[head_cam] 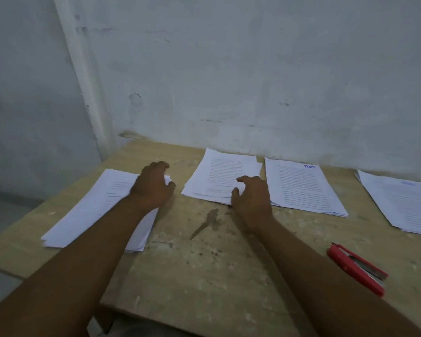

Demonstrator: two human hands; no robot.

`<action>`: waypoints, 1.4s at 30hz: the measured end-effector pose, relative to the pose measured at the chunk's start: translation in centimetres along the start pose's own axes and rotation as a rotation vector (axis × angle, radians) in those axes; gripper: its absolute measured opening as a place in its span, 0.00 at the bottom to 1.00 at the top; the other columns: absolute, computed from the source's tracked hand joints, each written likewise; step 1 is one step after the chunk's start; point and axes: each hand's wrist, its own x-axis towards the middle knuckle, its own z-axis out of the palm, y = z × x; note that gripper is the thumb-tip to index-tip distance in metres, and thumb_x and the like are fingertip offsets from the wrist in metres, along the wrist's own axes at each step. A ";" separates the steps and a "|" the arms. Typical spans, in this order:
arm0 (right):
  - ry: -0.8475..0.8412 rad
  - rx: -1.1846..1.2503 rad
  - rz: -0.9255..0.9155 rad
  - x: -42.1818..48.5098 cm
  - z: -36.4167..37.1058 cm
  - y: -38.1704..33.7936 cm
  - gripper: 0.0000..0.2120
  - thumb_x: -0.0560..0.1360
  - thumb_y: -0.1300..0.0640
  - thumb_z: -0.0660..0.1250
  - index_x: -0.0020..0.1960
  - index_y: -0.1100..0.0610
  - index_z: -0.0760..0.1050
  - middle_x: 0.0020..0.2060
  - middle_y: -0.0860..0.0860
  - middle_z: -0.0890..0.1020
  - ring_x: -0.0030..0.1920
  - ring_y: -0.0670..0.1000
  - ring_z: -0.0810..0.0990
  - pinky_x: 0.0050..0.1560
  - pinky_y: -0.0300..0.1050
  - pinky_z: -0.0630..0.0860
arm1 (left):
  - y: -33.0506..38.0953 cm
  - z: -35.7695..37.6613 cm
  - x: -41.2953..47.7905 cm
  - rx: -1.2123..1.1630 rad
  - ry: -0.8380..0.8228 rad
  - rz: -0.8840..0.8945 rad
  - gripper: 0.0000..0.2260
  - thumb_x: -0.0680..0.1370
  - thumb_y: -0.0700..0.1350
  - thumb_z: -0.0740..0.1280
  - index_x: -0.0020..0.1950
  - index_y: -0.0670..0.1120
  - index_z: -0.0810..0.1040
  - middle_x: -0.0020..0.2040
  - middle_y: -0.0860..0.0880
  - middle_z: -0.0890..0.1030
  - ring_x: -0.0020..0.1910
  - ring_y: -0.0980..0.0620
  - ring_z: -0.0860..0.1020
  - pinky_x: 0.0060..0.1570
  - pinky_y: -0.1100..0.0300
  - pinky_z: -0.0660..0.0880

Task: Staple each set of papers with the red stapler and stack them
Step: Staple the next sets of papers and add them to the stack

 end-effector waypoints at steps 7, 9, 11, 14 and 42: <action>0.111 -0.252 -0.115 -0.6 -0.2 3.6 0.15 0.78 0.48 0.67 0.62 0.48 0.85 0.58 0.49 0.81 0.60 0.54 0.75 0.59 0.54 0.74 | 5.9 4.9 4.9 0.182 -0.132 -0.106 0.28 0.81 0.59 0.65 0.75 0.43 0.69 0.72 0.41 0.74 0.70 0.39 0.73 0.66 0.46 0.74; 0.078 -0.304 -0.096 -0.7 0.0 3.8 0.16 0.79 0.45 0.64 0.61 0.46 0.86 0.59 0.47 0.83 0.61 0.54 0.76 0.61 0.55 0.70 | 6.5 5.8 5.9 0.238 -0.177 -0.172 0.31 0.81 0.63 0.63 0.74 0.42 0.70 0.72 0.40 0.73 0.69 0.38 0.73 0.65 0.46 0.74; 0.077 -0.348 -0.086 -0.7 0.0 3.9 0.17 0.79 0.44 0.62 0.58 0.46 0.87 0.55 0.45 0.85 0.59 0.53 0.77 0.59 0.56 0.67 | 6.7 6.7 6.9 0.284 -0.215 -0.223 0.34 0.79 0.67 0.62 0.73 0.42 0.72 0.72 0.38 0.73 0.69 0.37 0.73 0.65 0.45 0.74; 0.095 -0.387 -0.082 -0.6 -0.1 4.0 0.17 0.78 0.44 0.62 0.55 0.45 0.88 0.51 0.43 0.86 0.56 0.53 0.75 0.56 0.56 0.66 | 6.8 7.4 7.7 0.306 -0.254 -0.245 0.34 0.77 0.69 0.65 0.69 0.42 0.77 0.68 0.39 0.78 0.64 0.39 0.78 0.59 0.48 0.77; -0.160 0.878 0.263 -1.8 -9.8 1.8 0.38 0.79 0.47 0.74 0.83 0.51 0.59 0.67 0.46 0.77 0.62 0.47 0.77 0.62 0.49 0.74 | 10.7 -0.2 -6.2 -0.849 0.154 0.076 0.16 0.83 0.42 0.69 0.71 0.51 0.74 0.63 0.56 0.82 0.60 0.57 0.81 0.54 0.61 0.78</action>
